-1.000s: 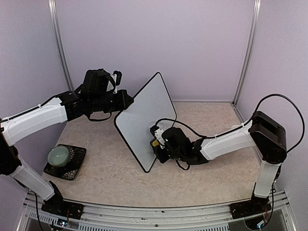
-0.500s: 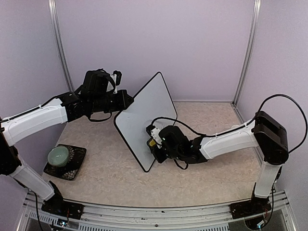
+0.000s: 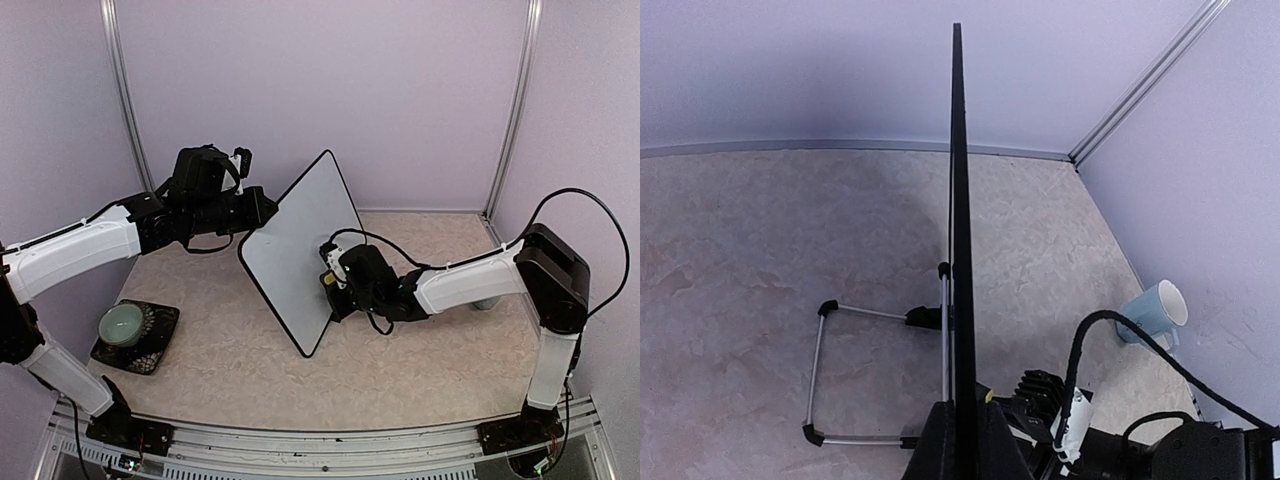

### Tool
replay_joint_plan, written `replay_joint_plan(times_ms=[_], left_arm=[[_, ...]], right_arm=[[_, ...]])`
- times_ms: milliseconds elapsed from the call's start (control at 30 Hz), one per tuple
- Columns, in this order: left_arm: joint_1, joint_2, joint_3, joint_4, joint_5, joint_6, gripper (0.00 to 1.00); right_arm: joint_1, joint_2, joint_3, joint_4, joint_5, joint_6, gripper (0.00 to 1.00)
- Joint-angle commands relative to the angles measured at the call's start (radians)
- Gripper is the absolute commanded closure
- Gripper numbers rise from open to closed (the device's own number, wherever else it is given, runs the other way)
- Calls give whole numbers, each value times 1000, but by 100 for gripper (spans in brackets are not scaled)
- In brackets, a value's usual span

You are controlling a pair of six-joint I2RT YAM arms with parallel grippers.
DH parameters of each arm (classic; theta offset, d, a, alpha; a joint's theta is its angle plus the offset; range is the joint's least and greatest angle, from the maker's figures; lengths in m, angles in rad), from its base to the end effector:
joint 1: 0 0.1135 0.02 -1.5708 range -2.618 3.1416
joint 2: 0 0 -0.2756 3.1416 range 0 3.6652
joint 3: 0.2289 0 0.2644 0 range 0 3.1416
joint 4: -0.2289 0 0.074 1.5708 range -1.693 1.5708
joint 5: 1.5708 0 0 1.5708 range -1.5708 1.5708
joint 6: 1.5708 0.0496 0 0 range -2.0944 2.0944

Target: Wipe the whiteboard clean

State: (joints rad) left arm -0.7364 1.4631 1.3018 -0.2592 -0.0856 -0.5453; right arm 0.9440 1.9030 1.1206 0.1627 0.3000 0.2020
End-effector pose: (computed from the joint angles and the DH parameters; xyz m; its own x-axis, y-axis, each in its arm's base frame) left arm 0.2746 -0.2432 0.3550 -0.5757 -0.1756 -0.7986 0.3658 0.8181 -0.4436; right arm 0.2662 0.3426 0.1645 -0.4607 -0.3093 -0.8319 -0.5514 0.8342 -0.0048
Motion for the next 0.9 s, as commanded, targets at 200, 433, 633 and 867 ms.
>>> replay_joint_plan(times_ms=[200,433,633,867], left_arm=[[-15,16,-23,-19,59,7,100],[-15,7,-36,-11,67,1,100],[-17,-9,-50,-7,67,-2,100],[-18,-23,-84,10,72,-12,100]], right_arm=[[86,-15,-55,128,-56,-57,100],[128,-44,-70,153,-57,-80,100],[100,-89,-97,138,7,-35,100],[14,-171,-185,180,-62,55,100]])
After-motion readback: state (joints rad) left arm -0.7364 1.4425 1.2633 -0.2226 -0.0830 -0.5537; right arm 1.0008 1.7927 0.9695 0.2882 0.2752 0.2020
